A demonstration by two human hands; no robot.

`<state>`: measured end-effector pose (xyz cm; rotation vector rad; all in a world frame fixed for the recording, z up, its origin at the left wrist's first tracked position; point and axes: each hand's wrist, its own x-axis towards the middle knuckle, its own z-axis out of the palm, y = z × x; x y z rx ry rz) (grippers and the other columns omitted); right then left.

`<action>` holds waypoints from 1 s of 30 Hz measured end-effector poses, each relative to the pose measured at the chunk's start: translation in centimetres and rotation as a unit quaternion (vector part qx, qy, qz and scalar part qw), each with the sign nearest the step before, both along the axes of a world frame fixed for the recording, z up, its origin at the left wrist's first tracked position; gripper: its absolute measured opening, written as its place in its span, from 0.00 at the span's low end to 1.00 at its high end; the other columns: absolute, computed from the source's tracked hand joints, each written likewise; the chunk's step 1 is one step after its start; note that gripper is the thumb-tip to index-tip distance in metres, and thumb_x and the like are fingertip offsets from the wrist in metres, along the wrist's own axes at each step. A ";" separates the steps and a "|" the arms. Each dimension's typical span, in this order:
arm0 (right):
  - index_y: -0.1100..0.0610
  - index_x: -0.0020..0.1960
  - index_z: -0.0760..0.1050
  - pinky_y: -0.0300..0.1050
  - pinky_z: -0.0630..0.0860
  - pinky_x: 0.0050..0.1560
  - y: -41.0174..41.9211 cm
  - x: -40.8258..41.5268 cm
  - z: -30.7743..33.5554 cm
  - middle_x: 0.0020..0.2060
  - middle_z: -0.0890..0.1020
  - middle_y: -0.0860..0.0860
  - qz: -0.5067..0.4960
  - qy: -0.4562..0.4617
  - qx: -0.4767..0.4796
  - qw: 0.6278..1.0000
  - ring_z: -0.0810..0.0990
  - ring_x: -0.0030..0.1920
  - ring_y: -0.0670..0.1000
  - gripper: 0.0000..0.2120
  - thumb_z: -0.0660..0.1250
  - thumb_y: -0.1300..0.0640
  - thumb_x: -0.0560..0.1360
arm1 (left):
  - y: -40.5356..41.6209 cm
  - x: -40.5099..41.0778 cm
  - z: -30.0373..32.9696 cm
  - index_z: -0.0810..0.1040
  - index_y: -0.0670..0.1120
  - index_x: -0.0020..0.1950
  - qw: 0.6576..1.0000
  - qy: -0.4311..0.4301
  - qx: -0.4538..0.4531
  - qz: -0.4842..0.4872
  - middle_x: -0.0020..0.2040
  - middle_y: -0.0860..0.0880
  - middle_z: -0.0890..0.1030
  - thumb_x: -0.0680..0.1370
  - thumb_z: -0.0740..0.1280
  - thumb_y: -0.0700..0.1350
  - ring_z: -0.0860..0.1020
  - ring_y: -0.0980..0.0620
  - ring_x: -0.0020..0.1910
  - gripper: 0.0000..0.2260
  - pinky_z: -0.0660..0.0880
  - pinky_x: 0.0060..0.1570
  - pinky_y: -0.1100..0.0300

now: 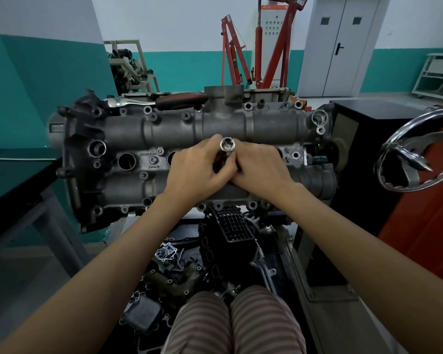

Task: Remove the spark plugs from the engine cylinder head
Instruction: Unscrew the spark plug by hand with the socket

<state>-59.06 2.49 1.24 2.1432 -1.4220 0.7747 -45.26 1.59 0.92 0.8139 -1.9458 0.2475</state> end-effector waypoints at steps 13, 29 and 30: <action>0.58 0.48 0.76 0.45 0.60 0.35 -0.2 -0.1 0.0 0.38 0.81 0.56 -0.009 0.016 -0.001 1.000 0.79 0.40 0.59 0.18 0.53 0.47 0.75 | -0.3 0.1 0.1 0.55 0.60 0.31 0.998 0.012 0.028 -0.063 0.23 0.59 0.60 0.76 0.63 0.51 0.62 0.60 0.22 0.19 0.55 0.26 0.65; 0.56 0.49 0.75 0.43 0.61 0.34 0.0 0.0 0.0 0.37 0.82 0.52 -0.022 -0.017 -0.031 0.999 0.80 0.38 0.55 0.16 0.59 0.44 0.74 | -0.5 0.0 -0.2 0.69 0.44 0.29 1.000 -0.019 -0.003 0.014 0.23 0.45 0.72 0.76 0.64 0.48 0.73 0.42 0.23 0.17 0.59 0.29 0.61; 0.56 0.48 0.76 0.42 0.61 0.34 0.0 0.0 0.0 0.36 0.82 0.52 -0.023 -0.018 -0.033 0.999 0.79 0.37 0.55 0.16 0.60 0.44 0.74 | -0.5 0.0 -0.1 0.72 0.41 0.30 1.000 -0.016 0.002 0.016 0.24 0.43 0.73 0.76 0.65 0.47 0.73 0.42 0.23 0.16 0.60 0.29 0.61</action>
